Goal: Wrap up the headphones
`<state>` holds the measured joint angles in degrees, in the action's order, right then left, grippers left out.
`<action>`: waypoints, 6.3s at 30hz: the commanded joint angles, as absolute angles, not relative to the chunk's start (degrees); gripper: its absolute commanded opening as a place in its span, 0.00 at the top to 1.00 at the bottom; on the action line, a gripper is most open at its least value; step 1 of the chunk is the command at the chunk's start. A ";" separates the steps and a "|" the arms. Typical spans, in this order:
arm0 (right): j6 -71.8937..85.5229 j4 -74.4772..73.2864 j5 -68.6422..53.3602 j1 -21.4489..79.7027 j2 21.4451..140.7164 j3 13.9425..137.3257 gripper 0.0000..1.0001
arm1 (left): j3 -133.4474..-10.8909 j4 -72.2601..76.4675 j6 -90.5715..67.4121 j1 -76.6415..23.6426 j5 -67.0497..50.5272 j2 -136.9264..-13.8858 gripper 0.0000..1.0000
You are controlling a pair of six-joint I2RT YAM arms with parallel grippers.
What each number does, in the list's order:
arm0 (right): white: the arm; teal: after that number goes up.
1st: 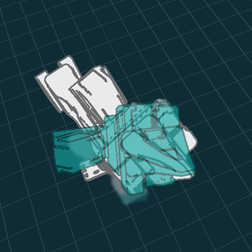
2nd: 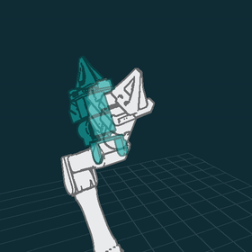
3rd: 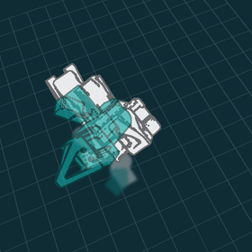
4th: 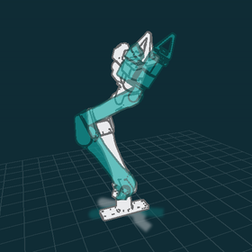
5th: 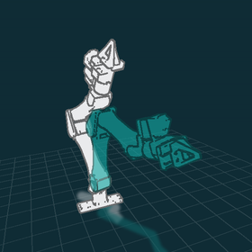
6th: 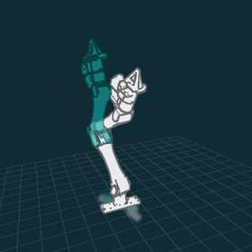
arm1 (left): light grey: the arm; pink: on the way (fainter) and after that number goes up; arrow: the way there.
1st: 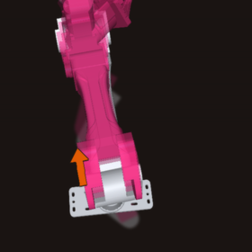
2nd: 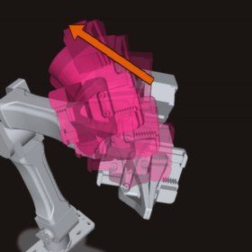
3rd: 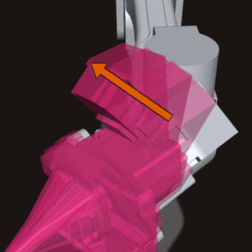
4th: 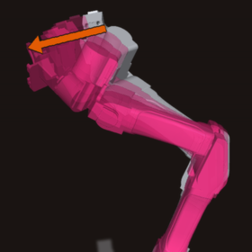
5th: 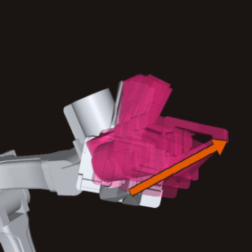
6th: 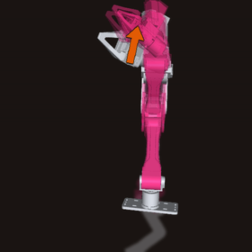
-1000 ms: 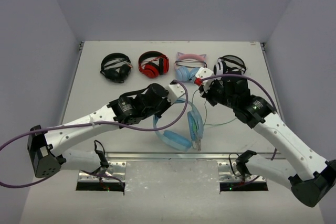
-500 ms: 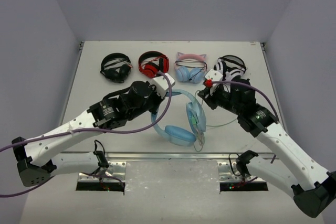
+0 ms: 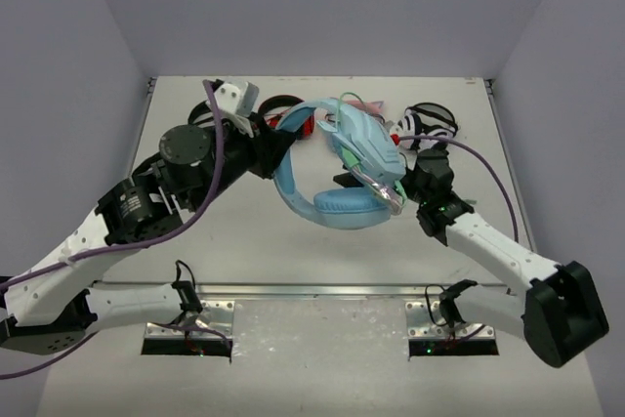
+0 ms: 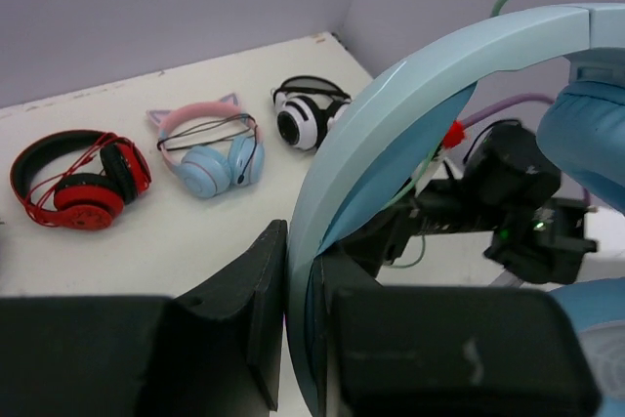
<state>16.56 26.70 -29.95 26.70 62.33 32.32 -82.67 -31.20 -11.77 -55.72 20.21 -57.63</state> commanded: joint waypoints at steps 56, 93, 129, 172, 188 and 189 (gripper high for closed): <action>-25.04 -4.06 15.99 49.66 55.80 56.26 0.99 | -57.39 -29.53 -6.96 -52.03 12.07 -63.81 1.00; 1.91 13.78 -14.15 31.82 55.46 41.32 0.69 | -76.46 -30.59 -8.79 -53.96 10.63 -54.05 1.00; 30.67 53.87 -20.30 43.05 68.47 19.34 0.97 | -92.47 -28.75 -27.77 -53.96 53.42 -57.13 1.00; -26.45 -20.93 19.15 58.10 57.83 62.05 0.98 | -54.94 -13.18 6.14 -45.86 21.03 -65.57 1.00; -27.70 -20.46 22.69 46.94 60.21 62.31 0.87 | -52.03 -14.59 8.88 -51.77 16.35 -63.28 1.00; -27.16 -20.65 21.20 45.98 60.21 62.14 0.89 | -52.21 -14.85 8.70 -51.85 16.17 -63.28 1.00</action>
<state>-26.63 -24.40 20.34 48.47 61.67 59.07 -51.48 -16.86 7.97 -51.09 19.27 -65.49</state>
